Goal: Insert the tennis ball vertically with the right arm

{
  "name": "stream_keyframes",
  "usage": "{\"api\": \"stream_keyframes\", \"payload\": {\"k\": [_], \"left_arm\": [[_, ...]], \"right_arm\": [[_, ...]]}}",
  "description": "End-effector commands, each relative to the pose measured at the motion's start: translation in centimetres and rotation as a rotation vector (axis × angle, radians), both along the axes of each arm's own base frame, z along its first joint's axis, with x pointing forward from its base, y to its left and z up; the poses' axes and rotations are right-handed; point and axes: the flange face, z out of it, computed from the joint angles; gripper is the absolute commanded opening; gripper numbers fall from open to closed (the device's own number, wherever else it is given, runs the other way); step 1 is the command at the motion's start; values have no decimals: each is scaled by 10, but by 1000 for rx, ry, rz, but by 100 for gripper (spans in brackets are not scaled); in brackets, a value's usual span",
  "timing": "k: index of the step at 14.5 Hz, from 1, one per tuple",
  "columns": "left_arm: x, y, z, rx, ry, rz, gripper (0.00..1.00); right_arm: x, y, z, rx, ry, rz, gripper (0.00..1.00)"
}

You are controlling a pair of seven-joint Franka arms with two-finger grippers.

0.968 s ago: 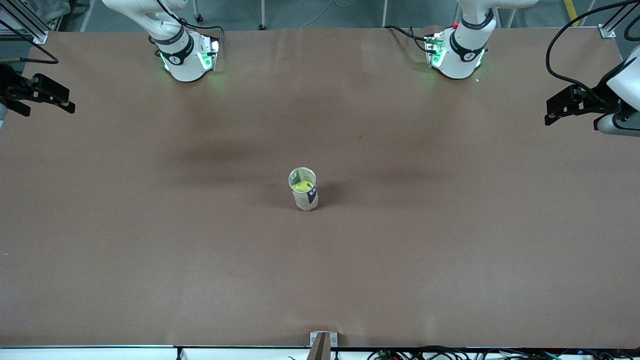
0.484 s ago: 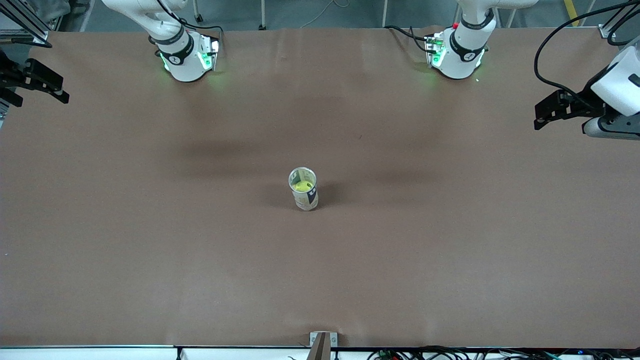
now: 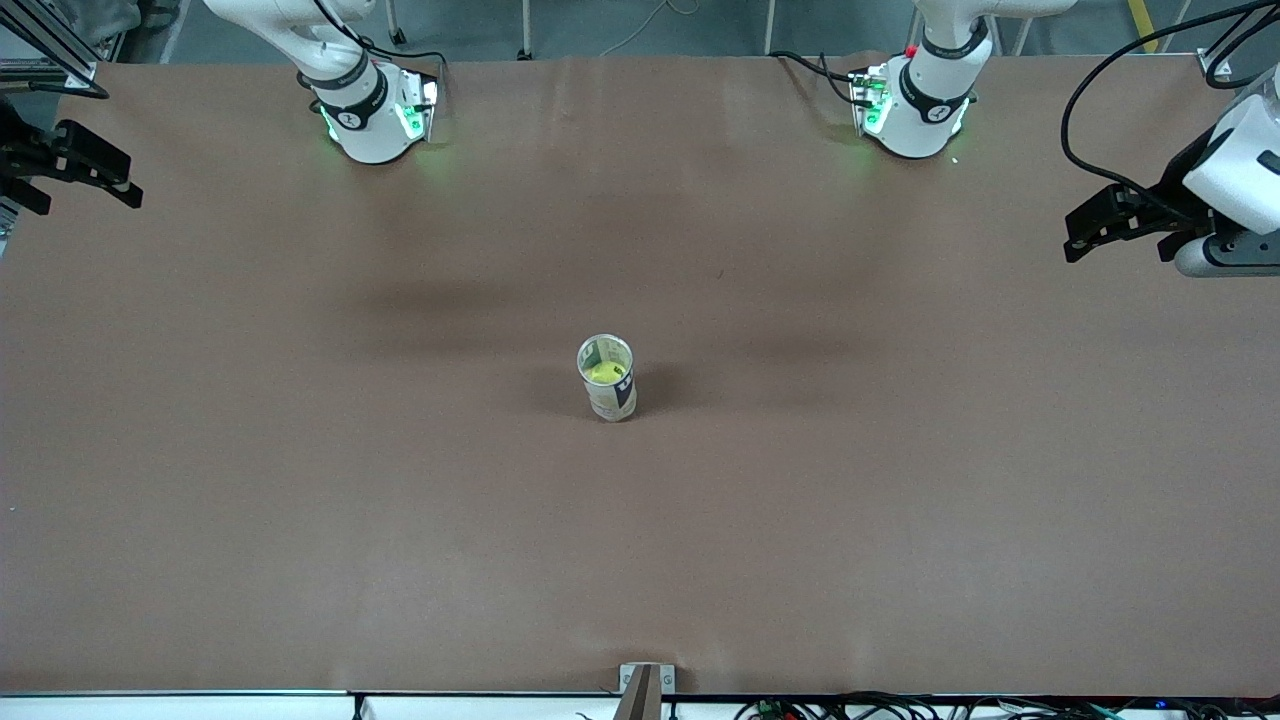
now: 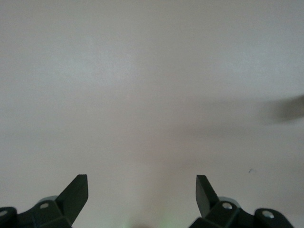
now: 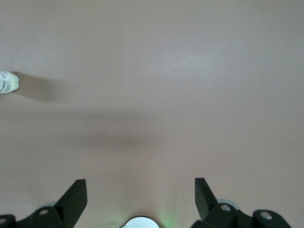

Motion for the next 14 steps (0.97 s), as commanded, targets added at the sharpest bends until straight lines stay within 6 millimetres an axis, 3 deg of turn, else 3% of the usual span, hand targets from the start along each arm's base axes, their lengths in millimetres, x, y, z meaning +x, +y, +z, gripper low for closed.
{"api": "stream_keyframes", "payload": {"k": [1, 10, 14], "left_arm": [[-6, 3, 4, -15, -13, 18, 100], [-7, 5, 7, -8, -16, 14, 100], [-4, 18, 7, -16, -20, 28, 100]], "right_arm": [[-7, 1, 0, -8, -1, 12, 100], [-7, 2, 1, -11, -6, 15, 100], [-8, 2, 1, -11, -4, 15, 100]]}}
